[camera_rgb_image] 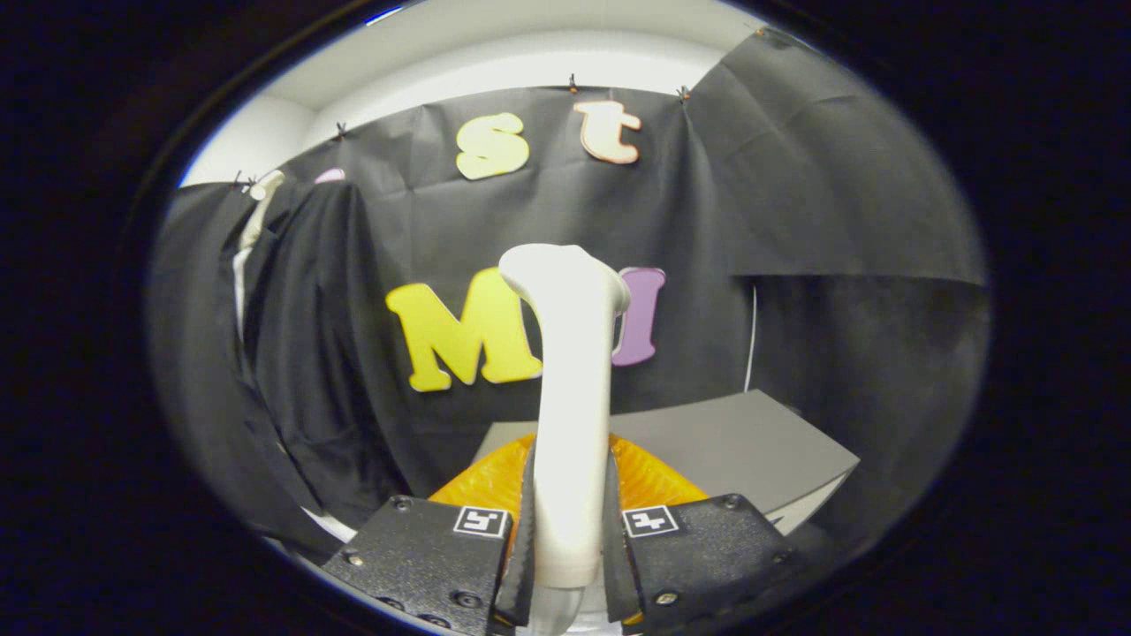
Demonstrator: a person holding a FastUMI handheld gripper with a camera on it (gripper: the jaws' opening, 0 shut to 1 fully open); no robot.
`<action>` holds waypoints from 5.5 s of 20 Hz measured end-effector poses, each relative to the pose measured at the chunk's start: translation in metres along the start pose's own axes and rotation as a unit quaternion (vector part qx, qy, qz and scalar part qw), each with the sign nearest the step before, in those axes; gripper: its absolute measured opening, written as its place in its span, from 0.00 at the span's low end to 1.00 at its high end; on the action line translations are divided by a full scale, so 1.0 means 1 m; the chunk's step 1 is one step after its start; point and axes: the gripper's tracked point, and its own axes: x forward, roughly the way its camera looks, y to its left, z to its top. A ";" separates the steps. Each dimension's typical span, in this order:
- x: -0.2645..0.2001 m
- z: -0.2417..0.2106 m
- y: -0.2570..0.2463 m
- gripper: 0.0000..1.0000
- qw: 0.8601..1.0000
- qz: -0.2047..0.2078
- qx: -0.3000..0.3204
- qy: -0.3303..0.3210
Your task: Iron the clothes twice with a garment steamer, once on the left side and once on the right side.
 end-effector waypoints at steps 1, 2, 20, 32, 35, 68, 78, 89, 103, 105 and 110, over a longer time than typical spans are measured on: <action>-0.011 0.009 0.015 0.34 1.000 0.010 -0.002 -0.010; -0.019 0.019 0.032 0.34 1.000 0.019 -0.007 -0.021; -0.047 0.082 0.284 0.34 0.982 0.155 -0.044 -0.093; -0.016 0.066 0.311 0.34 0.985 0.144 -0.064 -0.067; -0.016 0.056 0.309 0.34 0.986 0.143 -0.069 -0.060; -0.031 -0.160 0.277 0.34 0.977 0.135 -0.111 0.118; -0.035 -0.228 0.256 0.34 0.969 0.128 -0.115 0.176; -0.031 -0.293 0.238 0.34 0.956 0.125 -0.121 0.236; -0.055 -0.222 0.247 0.34 0.969 0.139 -0.086 0.183; -0.062 -0.196 0.258 0.34 0.972 0.146 -0.083 0.162; -0.071 -0.132 0.300 0.34 0.976 0.171 -0.081 0.105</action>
